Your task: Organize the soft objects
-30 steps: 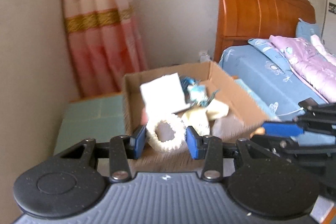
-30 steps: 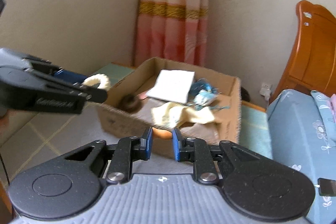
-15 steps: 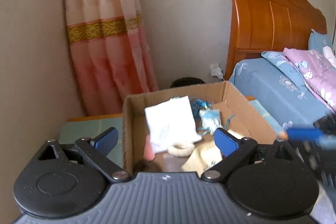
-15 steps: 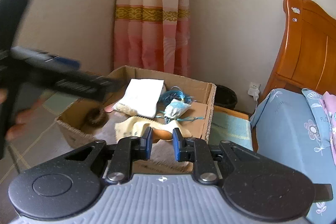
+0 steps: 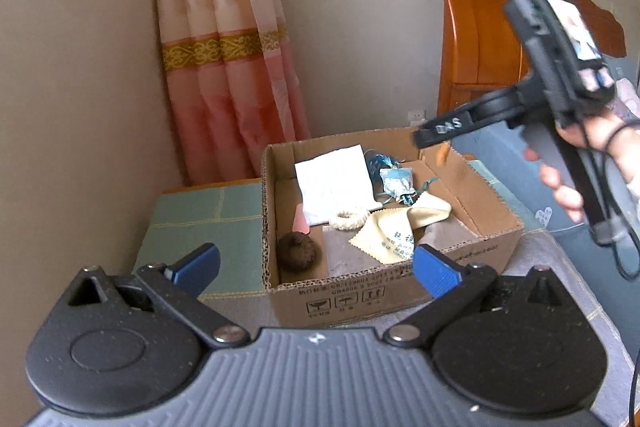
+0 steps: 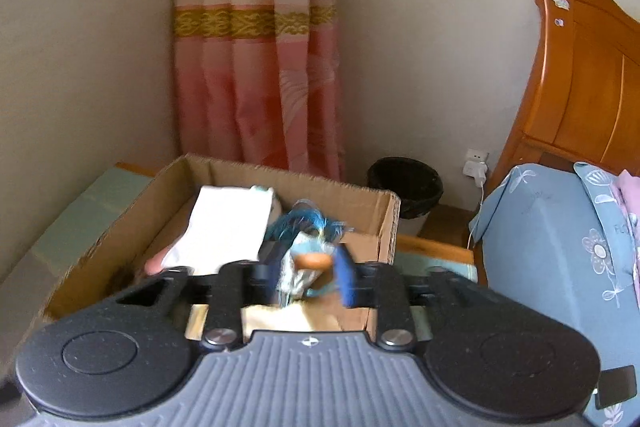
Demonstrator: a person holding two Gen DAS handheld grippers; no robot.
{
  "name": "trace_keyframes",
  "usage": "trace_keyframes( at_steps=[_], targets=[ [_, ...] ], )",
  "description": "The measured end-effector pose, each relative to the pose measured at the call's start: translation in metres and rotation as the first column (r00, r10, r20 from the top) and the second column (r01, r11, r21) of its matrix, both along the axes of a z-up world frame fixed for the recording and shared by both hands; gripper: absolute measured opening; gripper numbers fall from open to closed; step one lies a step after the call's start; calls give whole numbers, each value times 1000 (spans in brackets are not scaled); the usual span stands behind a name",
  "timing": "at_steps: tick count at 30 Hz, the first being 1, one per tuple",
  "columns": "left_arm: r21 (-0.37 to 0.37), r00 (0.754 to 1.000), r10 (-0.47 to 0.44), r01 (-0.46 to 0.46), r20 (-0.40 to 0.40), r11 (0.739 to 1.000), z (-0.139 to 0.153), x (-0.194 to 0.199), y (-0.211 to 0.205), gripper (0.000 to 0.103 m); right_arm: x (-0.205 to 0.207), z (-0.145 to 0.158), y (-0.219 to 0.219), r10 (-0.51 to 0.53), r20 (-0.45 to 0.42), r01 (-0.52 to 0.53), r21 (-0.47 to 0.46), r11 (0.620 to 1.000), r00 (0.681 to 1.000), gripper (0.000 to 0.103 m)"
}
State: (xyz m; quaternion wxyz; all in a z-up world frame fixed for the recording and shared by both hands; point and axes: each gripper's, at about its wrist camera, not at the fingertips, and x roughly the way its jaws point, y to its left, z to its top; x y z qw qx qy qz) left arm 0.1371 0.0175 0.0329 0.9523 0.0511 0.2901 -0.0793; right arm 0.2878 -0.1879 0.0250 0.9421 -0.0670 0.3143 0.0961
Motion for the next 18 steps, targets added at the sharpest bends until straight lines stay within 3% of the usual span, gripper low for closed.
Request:
trace_keyframes(
  at_steps=[2, 3, 6, 11, 18],
  targets=[
    [-13, 1000, 17, -16, 18, 1000, 3, -4, 2, 102, 4, 2, 3, -3, -6, 3, -12, 1000, 1000, 98],
    [-16, 1000, 19, -18, 24, 1000, 4, -5, 2, 102, 2, 4, 3, -4, 0, 4, -8, 1000, 1000, 103],
    [-13, 999, 28, -27, 28, 1000, 8, -8, 4, 102, -13, 11, 2, -4, -12, 4, 18, 1000, 1000, 103],
    [-4, 998, 55, -55, 23, 998, 16, -16, 5, 102, -45, 24, 10, -33, -43, 32, -24, 999, 999, 103],
    [1, 988, 153, -153, -14, 988, 27, -23, 8, 102, -99, 37, 15, -103, -102, 100, -31, 994, 989, 103]
  ],
)
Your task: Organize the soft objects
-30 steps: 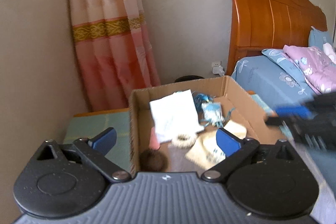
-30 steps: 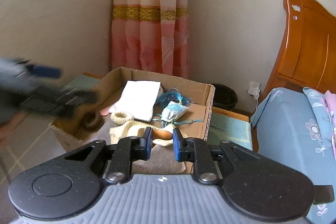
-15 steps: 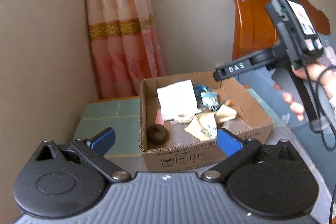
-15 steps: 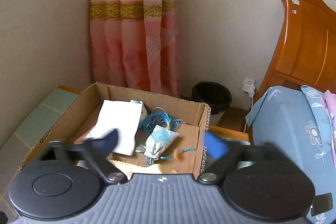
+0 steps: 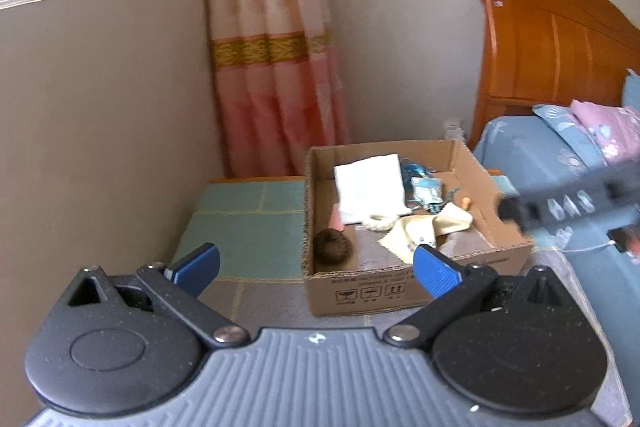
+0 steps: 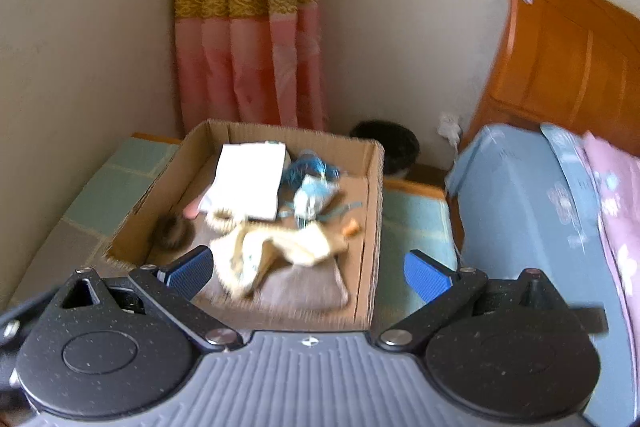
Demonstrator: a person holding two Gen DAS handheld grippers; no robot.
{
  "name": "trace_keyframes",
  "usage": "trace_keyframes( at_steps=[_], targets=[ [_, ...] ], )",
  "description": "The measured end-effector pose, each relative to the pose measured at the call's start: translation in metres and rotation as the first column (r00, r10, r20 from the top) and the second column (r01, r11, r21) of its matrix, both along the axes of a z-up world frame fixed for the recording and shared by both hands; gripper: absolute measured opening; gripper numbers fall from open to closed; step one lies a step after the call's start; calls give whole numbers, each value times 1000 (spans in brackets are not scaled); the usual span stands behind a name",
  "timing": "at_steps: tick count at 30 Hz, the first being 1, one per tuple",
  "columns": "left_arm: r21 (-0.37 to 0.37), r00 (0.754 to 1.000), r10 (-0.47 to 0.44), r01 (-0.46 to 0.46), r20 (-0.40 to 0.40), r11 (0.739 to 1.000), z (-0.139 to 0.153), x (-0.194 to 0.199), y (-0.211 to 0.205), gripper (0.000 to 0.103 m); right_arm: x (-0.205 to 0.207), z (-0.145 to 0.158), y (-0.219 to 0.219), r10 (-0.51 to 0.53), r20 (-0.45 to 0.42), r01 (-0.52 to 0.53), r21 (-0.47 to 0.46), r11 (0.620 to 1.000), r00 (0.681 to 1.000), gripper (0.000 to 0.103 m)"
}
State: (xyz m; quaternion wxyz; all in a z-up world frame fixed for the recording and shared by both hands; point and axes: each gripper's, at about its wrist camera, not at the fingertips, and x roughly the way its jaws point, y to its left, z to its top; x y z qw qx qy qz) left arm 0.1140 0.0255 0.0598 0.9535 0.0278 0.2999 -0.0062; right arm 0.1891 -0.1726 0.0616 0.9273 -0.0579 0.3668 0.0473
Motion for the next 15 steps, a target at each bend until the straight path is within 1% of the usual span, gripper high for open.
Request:
trace_keyframes(
  at_steps=[5, 7, 10, 15],
  targets=[
    [10, 998, 57, -57, -16, 998, 4, -6, 1, 102, -40, -4, 2, -58, -22, 58, 12, 998, 998, 103],
    [10, 997, 62, -62, -35, 998, 4, -8, 0, 102, -52, -6, 3, -67, -28, 68, 15, 998, 997, 103],
    [32, 997, 65, -63, -47, 997, 3, -10, -4, 102, -66, -8, 4, -79, -29, 79, 19, 997, 996, 103],
    [42, 997, 62, -59, -56, 997, 5, -14, -9, 102, -80, -4, 3, -85, -10, 86, 36, 996, 996, 103]
  ],
)
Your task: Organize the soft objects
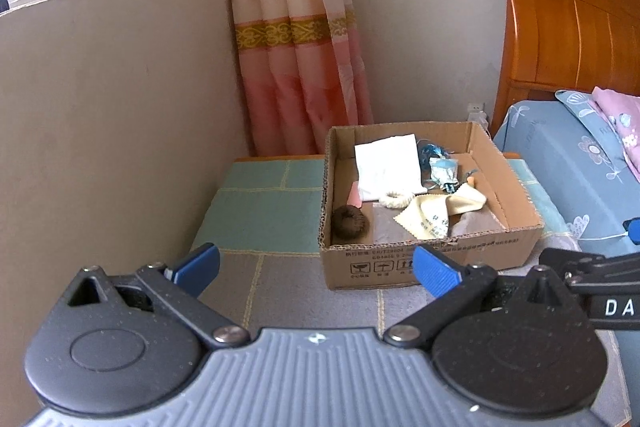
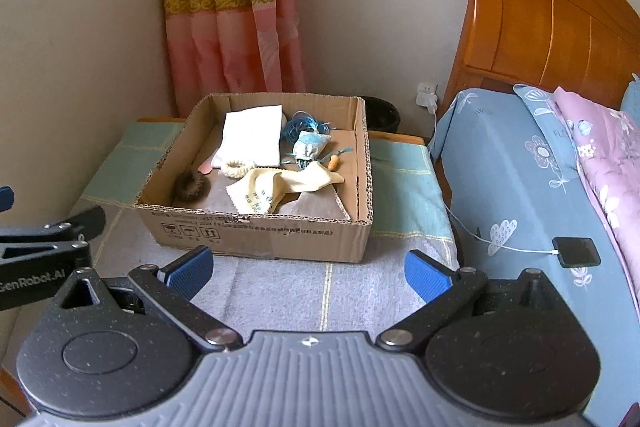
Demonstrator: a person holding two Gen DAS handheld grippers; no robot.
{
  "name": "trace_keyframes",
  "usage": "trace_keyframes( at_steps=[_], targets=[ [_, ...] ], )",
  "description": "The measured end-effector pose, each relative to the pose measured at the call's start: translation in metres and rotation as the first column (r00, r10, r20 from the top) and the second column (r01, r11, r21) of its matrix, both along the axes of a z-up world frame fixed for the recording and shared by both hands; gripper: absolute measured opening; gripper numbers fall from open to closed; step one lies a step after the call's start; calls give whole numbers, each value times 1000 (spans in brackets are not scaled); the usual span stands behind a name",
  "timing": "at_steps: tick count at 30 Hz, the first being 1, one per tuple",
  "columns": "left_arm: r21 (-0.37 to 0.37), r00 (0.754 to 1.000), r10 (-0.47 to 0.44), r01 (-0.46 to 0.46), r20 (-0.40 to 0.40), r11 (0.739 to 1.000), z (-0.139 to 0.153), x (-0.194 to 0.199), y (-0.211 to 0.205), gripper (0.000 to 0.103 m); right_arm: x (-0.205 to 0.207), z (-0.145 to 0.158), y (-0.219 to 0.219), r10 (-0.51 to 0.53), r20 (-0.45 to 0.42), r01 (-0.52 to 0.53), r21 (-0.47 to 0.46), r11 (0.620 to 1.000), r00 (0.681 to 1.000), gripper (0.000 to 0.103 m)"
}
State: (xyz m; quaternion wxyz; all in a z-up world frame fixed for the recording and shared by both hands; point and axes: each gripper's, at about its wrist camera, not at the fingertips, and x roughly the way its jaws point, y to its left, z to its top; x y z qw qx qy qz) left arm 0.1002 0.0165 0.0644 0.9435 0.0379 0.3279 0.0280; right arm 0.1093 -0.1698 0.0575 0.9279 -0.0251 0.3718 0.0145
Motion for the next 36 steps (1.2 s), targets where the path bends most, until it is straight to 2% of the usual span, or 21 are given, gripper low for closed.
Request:
trace_keyframes(
  at_steps=[8, 36],
  targets=[
    [4, 1000, -4, 4, 3, 1000, 3, -3, -5, 102, -7, 8, -5, -7, 25, 7, 9, 1000, 1000, 103],
    [8, 1000, -15, 15, 0, 1000, 5, -7, -8, 103, -9, 8, -4, -12, 29, 11, 16, 1000, 1000, 103]
  ],
)
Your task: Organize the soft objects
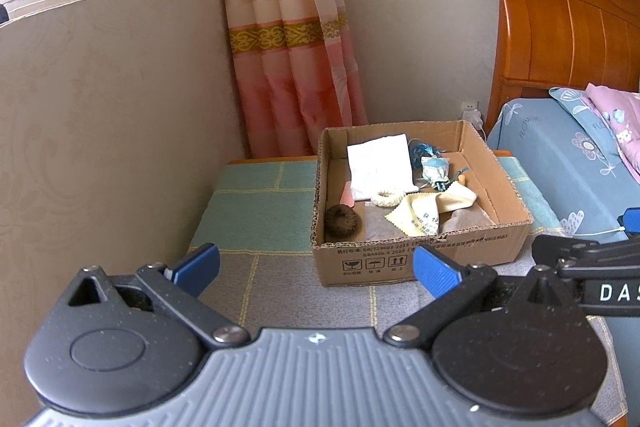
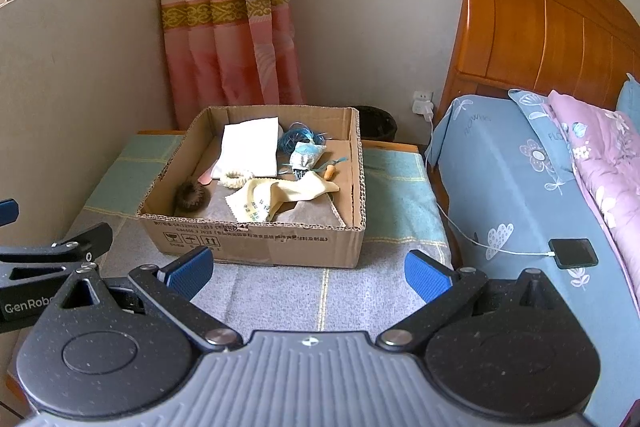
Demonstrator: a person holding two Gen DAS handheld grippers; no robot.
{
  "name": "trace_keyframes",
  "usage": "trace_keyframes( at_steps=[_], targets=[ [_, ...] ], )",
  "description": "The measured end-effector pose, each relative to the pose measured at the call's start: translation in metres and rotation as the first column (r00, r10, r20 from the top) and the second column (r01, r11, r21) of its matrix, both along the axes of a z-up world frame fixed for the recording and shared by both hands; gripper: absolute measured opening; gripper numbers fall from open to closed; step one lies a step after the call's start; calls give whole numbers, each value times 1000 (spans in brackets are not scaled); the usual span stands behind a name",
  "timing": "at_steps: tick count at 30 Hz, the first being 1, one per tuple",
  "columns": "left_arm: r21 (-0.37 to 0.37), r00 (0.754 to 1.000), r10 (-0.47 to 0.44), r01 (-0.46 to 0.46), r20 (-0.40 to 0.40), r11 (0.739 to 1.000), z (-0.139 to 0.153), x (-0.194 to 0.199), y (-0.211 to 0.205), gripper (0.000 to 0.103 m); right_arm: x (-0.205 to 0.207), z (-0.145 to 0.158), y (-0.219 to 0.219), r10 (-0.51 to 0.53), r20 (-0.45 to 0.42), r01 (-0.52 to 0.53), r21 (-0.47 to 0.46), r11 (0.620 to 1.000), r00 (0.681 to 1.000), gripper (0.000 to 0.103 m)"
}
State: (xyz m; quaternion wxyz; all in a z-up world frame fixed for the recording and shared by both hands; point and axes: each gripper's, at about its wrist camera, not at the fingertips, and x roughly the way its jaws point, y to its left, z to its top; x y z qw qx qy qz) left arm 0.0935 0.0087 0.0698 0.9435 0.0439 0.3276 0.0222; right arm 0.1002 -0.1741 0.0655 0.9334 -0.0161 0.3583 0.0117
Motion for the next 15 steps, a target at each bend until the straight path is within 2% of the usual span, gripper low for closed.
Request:
trace_keyframes(
  at_steps=[15],
  targets=[
    [4, 1000, 8, -8, -6, 1000, -1, -1, 4, 102, -2, 1, 1, -5, 0, 5, -9, 1000, 1000, 103]
  ],
)
